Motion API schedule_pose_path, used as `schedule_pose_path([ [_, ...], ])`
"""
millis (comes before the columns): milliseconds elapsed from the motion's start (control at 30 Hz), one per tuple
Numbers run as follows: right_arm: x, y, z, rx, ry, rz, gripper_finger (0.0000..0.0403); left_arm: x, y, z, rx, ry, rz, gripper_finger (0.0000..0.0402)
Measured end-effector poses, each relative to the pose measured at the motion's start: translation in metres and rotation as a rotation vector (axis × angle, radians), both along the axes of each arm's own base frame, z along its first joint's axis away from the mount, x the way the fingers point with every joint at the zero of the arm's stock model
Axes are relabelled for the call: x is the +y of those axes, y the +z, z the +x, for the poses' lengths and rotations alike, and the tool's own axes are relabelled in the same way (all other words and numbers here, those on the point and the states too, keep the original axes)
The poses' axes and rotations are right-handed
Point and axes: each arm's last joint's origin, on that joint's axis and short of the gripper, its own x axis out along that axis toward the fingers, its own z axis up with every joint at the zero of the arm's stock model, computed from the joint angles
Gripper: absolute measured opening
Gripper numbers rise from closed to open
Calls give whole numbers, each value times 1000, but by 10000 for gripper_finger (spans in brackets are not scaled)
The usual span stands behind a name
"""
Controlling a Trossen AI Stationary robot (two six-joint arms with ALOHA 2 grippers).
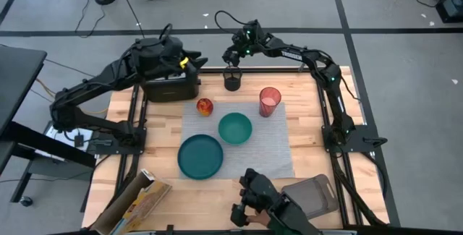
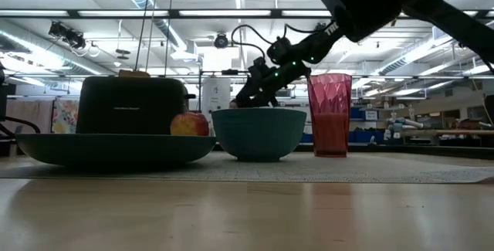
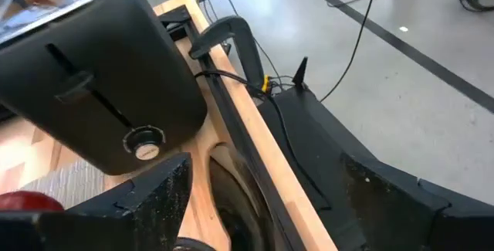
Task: Arrange a breakfast setting
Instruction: Put the black spoon on the gray tablemat to the right of the green bowl
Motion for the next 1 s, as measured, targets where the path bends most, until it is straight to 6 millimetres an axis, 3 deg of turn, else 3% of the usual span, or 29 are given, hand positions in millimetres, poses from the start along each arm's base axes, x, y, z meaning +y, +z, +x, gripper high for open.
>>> schedule_pose_path([
  [167,1,-1,-2,6,33,30,272,1,-1,2,5,-1,-1,185],
  [533,6,-2,1,18,50,39,115,1,-1,2,5,-1,2,185],
  [800,6,1,0,38,38,-10,16,-5,8,-11,-32,-5,16,185],
  [1000,12,32,-6,6,23,-84,12,-9,14,-22,-54,-6,27,185],
])
